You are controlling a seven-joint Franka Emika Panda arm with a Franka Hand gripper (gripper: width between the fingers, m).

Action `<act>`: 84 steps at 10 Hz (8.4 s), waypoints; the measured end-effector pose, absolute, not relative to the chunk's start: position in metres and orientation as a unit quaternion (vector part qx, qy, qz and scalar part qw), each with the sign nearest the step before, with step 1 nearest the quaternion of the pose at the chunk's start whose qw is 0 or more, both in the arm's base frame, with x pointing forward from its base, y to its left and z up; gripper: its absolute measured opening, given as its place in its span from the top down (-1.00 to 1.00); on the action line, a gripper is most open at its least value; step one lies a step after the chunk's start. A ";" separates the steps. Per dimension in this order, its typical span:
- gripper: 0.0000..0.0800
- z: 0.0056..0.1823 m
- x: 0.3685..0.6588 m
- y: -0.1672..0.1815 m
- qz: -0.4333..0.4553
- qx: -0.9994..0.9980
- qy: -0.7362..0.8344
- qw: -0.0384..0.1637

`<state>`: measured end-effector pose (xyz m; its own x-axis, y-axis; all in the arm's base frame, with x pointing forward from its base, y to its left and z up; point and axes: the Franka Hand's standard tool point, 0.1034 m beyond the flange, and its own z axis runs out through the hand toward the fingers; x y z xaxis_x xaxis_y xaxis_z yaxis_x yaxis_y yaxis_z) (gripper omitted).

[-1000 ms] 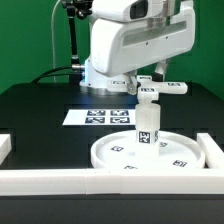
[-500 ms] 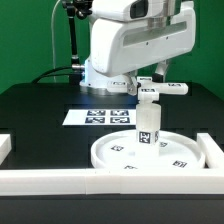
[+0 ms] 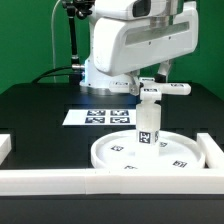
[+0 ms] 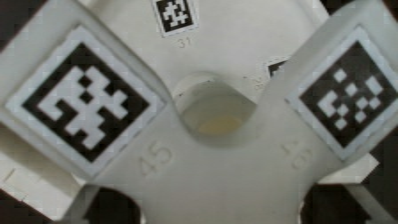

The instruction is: Assemble round table

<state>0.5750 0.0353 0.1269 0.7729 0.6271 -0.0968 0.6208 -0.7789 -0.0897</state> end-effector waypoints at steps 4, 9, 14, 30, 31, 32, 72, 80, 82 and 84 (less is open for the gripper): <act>-0.12 0.127 0.576 0.036 0.045 -0.944 -0.326 0.022; -0.12 0.127 0.581 0.037 0.032 -0.944 -0.327 0.018; -0.12 0.128 0.581 0.036 0.032 -0.944 -0.327 0.018; -0.12 0.104 0.562 0.037 0.058 -0.944 -0.324 0.023; -0.12 0.104 0.563 0.037 0.057 -0.944 -0.325 0.023; -0.12 0.104 0.564 0.037 0.057 -0.944 -0.325 0.023; -0.62 0.123 0.562 0.044 0.041 -0.804 0.583 0.111; -0.62 0.128 0.562 0.055 0.000 -0.985 0.158 0.071; -0.62 0.128 0.563 0.057 -0.001 -0.994 0.090 0.068; -0.62 0.127 0.563 0.056 -0.006 -0.998 0.014 0.067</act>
Offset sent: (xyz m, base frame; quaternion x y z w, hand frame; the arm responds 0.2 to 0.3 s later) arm -0.0113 0.0064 -0.0098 -0.0009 0.0185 0.0346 0.9992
